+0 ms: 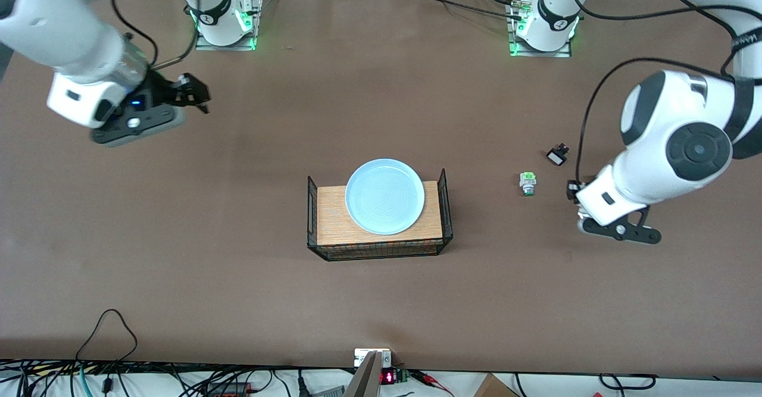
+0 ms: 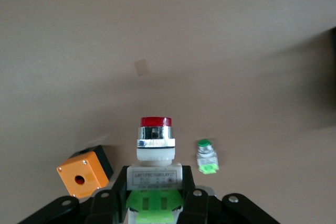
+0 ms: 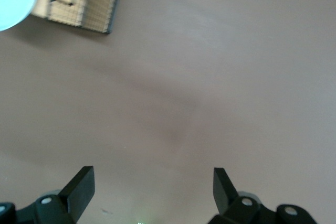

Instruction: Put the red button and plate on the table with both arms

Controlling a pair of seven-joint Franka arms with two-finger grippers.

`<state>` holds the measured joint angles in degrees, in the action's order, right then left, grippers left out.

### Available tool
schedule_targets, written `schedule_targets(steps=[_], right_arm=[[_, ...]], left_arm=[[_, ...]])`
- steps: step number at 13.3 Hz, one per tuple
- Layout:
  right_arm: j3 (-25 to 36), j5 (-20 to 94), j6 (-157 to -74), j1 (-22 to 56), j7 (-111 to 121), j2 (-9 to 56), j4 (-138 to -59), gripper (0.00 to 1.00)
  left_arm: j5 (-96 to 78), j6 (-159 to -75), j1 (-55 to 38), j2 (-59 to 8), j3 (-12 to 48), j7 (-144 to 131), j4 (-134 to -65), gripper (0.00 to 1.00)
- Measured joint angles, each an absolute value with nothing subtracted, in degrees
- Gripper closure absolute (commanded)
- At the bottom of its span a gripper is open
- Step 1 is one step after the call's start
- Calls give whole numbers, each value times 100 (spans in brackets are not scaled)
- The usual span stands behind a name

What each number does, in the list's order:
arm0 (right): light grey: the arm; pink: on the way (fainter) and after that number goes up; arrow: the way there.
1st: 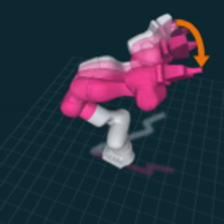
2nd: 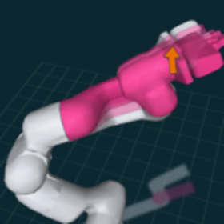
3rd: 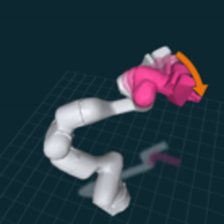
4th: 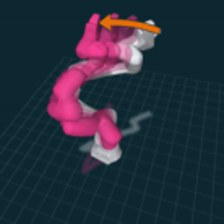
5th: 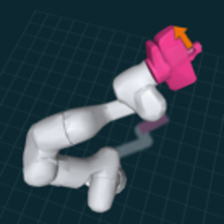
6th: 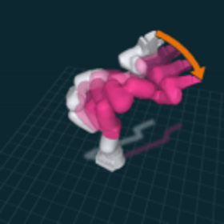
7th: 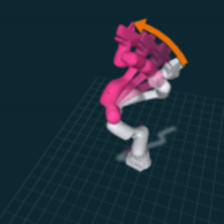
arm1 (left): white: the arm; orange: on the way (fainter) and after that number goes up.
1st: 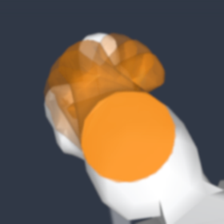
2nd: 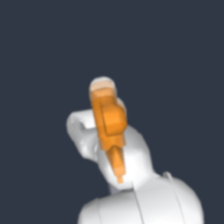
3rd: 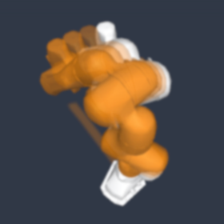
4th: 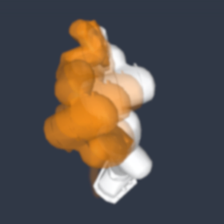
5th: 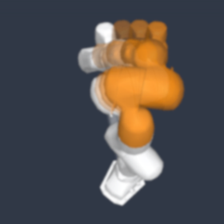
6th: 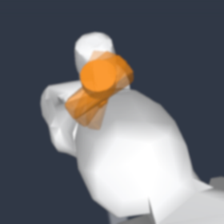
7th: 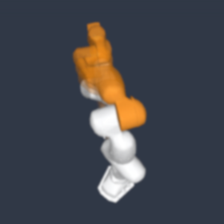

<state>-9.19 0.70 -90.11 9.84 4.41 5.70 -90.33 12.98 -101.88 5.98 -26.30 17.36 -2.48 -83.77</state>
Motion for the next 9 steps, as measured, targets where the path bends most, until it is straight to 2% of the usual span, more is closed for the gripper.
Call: schedule_targets(steps=[3, 6, 9], right_arm=[[-932, 82, -9148, 1700, 702, 653, -9031, 0], [-944, 84, -9555, 2445, 767, 706, -9029, 0], [-950, -220, -10221, 3285, 780, 982, -9034, 0]], left_arm=[[1299, -11323, 973, -2713, 1730, 87, -9191, 73], [1299, -12819, 1316, -2809, 1728, 292, -10204, 73], [1299, -13364, 1408, -2975, 1729, 312, -10662, 73]])
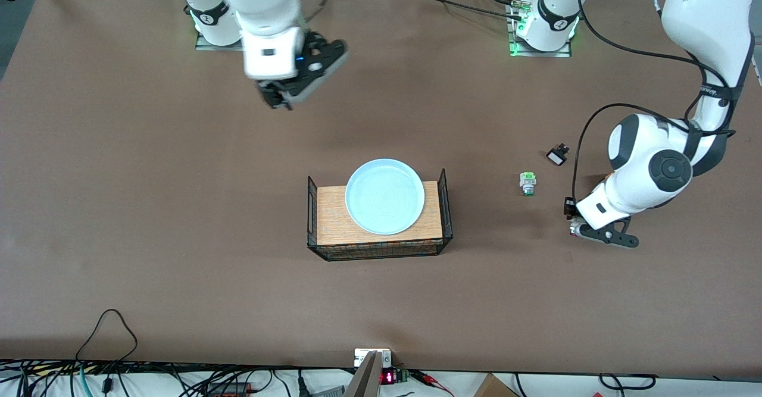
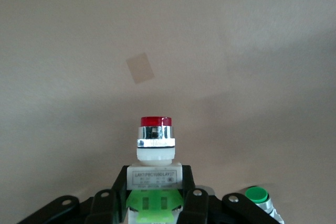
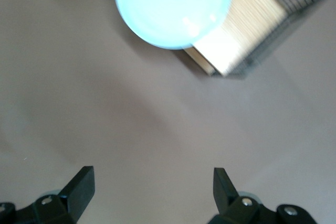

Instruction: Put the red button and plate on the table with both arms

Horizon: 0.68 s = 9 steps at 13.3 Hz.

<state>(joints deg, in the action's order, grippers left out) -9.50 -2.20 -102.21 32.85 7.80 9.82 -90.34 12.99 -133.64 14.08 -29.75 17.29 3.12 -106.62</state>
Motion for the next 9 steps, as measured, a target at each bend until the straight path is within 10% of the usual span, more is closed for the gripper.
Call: schedule_targets(steps=[6, 7, 9], right_arm=[[-940, -1538, -12039, 4048, 789, 2236, -9064, 0], [-918, -1682, -12364, 4047, 822, 2437, -9061, 0], [-879, -1878, -12917, 4046, 916, 2768, -9058, 0]], left_arm=[[1299, -13542, 1636, -3384, 1723, 345, -10686, 65], [1299, -13544, 1656, -3426, 1723, 346, -10685, 56], [1299, -13583, 1700, -3523, 1720, 347, -10686, 0]])
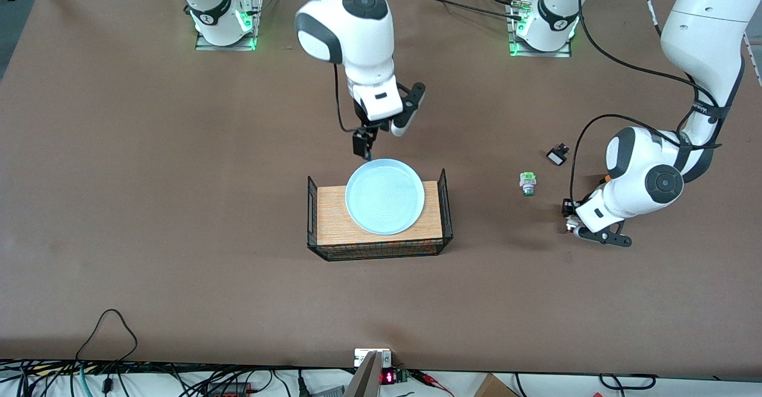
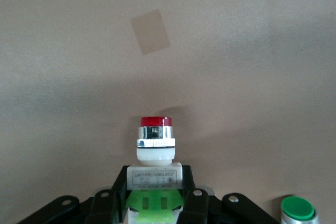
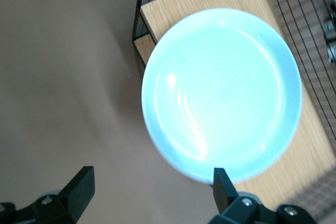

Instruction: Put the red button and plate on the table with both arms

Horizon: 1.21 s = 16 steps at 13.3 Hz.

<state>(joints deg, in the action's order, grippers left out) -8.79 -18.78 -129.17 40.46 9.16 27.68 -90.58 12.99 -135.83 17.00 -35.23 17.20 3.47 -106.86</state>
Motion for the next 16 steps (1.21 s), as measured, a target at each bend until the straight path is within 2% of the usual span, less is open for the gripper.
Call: schedule_targets(steps=[5, 6, 8, 10, 13, 15, 16], right_arm=[[-857, -2306, -13695, 4043, 942, 3287, -9050, 0], [-849, -2403, -13761, 4041, 947, 3332, -9046, 10], [-841, -2517, -13833, 4040, 968, 3374, -9032, 44], [-841, -2522, -13838, 4049, 978, 3373, -8975, 68], [-842, -2522, -13838, 4058, 978, 3373, -8919, 86], [-842, -2522, -13837, 4059, 977, 3373, -8917, 100], [-842, -2521, -13838, 4059, 975, 3373, -8916, 100]], left_arm=[[1299, -13473, 1734, -3503, 1782, 350, -10547, 0], [1299, -13196, 1730, -3433, 1836, 349, -10425, 0], [1299, -12388, 1721, -3248, 1994, 343, -9998, 0], [1299, -11410, 1718, -3055, 2169, 343, -9387, 0], [1299, -9948, 1712, -2848, 2478, 341, -8409, 0], [1298, -9329, 1709, -2704, 2631, 341, -7934, 0], [1266, -9163, 1707, -2599, 2660, 341, -7779, 0]])
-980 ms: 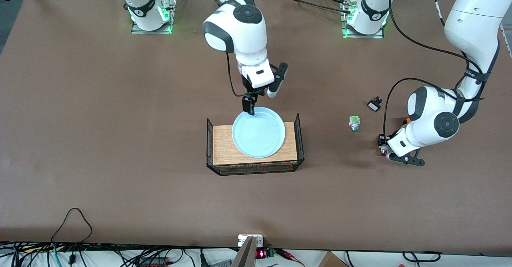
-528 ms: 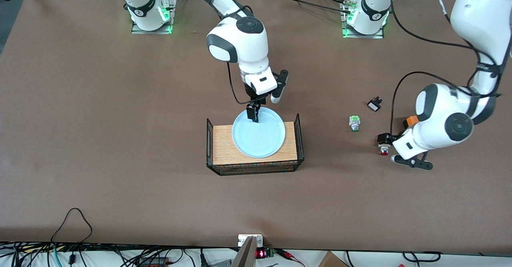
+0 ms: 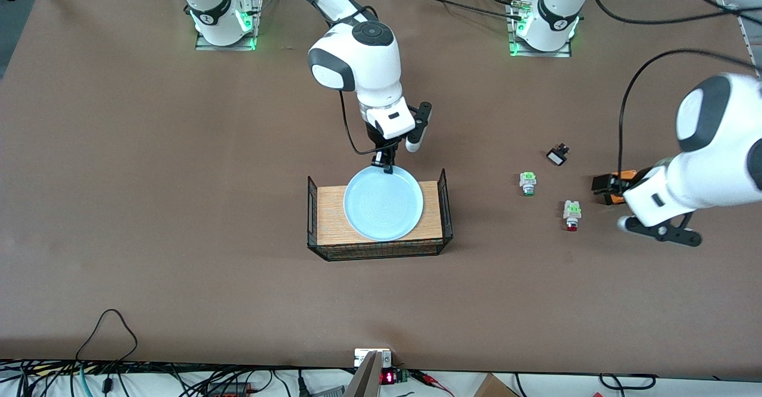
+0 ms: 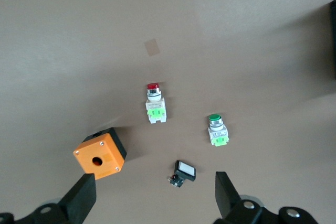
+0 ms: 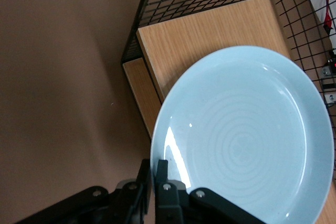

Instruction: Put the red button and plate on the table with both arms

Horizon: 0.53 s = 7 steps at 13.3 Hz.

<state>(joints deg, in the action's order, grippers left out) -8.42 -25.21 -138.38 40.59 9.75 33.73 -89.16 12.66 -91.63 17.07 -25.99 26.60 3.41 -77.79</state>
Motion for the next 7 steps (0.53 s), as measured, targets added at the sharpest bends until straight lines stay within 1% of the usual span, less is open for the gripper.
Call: schedule_targets(steps=[2, 3, 5, 7], right_arm=[[-842, -2521, -13838, 4061, 956, 3371, -8909, 100], [-843, -2521, -13838, 4062, 953, 3363, -8902, 100], [-845, -2505, -13787, 4062, 938, 3317, -8848, 100], [-854, -2279, -13654, 4065, 909, 3149, -8762, 100]], left_arm=[[924, -9062, 1672, -2287, 2545, 334, -7649, 0], [672, -9038, 1528, -2058, 2254, 335, -7651, 0], [286, -8970, 957, -1499, 1383, 359, -7832, 0], [195, -9172, 316, -911, 630, 375, -8442, 0]])
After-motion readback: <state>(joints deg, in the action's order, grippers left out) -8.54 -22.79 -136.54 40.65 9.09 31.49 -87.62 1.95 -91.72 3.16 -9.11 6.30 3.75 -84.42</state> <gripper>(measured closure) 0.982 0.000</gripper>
